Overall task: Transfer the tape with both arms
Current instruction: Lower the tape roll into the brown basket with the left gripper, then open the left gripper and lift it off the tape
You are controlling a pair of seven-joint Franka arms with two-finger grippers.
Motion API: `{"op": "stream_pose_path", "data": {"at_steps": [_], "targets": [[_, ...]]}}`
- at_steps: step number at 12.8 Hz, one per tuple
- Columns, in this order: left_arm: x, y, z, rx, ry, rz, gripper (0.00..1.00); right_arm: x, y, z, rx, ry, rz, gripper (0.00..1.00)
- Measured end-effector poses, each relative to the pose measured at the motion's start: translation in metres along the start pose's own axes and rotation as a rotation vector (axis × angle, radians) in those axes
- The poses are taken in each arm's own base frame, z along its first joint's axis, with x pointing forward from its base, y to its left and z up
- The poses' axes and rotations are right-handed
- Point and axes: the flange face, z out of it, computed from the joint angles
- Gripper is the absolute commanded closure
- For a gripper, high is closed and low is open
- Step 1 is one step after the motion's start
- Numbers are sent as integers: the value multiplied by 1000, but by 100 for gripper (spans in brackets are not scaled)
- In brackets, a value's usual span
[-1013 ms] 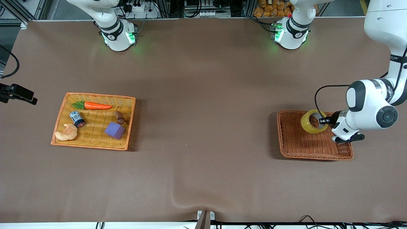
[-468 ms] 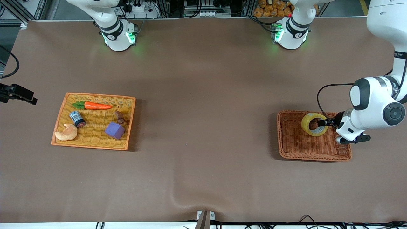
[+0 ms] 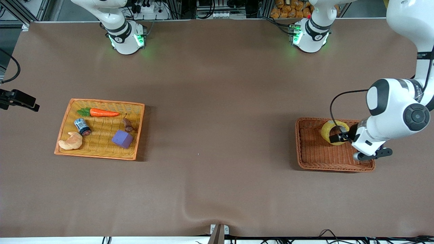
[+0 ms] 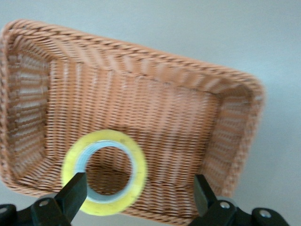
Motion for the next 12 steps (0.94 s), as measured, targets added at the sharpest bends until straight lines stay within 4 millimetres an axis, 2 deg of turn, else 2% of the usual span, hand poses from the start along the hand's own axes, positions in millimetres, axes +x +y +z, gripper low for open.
{"op": "stream_pose_path", "data": {"at_steps": [2,5,8,10,12], "targets": [[0,20,-24,-19,42,5,0,0,0,0,0,0,0,0],[-11,39,-74,-27,96,33,0,0,0,0,0,0,0,0],[-38,56,-127,-3,78,69,0,0,0,0,0,1,1,0],[-59,59,-165,15,93,76,0,0,0,0,0,1,1,0],[-78,58,-194,31,110,76,0,0,0,-1,0,1,1,0]]}}
